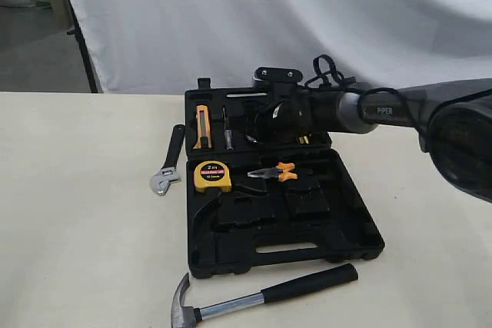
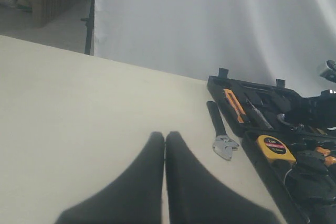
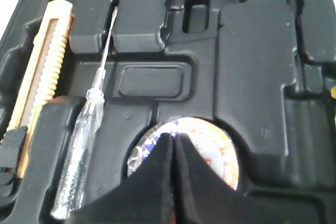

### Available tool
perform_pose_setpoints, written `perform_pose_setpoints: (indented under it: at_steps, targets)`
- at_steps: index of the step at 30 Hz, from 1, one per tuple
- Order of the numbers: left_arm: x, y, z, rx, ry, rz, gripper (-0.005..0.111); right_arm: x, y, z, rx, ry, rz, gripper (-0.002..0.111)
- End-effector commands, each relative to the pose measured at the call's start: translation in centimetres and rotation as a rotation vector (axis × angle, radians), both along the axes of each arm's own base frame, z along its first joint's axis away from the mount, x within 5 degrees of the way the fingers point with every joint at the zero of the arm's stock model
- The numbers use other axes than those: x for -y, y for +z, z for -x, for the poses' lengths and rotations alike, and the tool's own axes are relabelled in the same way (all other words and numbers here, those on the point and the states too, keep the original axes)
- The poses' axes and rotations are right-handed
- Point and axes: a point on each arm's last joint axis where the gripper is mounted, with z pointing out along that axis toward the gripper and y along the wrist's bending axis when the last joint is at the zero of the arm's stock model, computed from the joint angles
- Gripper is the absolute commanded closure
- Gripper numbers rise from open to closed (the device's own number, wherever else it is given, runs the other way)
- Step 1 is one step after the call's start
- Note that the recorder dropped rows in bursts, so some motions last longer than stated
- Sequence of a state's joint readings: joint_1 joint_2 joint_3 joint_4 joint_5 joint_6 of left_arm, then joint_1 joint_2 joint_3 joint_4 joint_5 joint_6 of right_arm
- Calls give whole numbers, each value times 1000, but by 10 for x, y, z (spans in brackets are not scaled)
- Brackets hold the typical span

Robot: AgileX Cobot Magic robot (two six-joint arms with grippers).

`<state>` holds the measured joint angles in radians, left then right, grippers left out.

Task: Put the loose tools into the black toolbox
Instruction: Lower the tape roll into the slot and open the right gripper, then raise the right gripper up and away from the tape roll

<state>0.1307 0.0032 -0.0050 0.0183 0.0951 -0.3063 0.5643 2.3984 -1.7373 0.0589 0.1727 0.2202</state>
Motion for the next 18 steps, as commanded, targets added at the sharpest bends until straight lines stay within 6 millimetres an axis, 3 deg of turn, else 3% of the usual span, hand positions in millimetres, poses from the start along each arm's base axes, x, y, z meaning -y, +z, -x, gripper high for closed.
perform_pose_setpoints:
  at_steps: [1,5,12,14,18]
  targets:
    - [-1,2,1,13,26,-2,106,3,26,0,15,-8,-18,108]
    - [-1,2,1,13,26,-2,106,3,46,2,31,-18,-41,102]
    - [-1,2,1,13,26,-2,106,8,79,10,6,-26,-45,50]
    - [-1,2,1,13,26,-2,106,11,94,16,-15,-13,-20,45]
    - [-1,2,1,13,26,-2,106,20,122,29,-29,53,78,47]
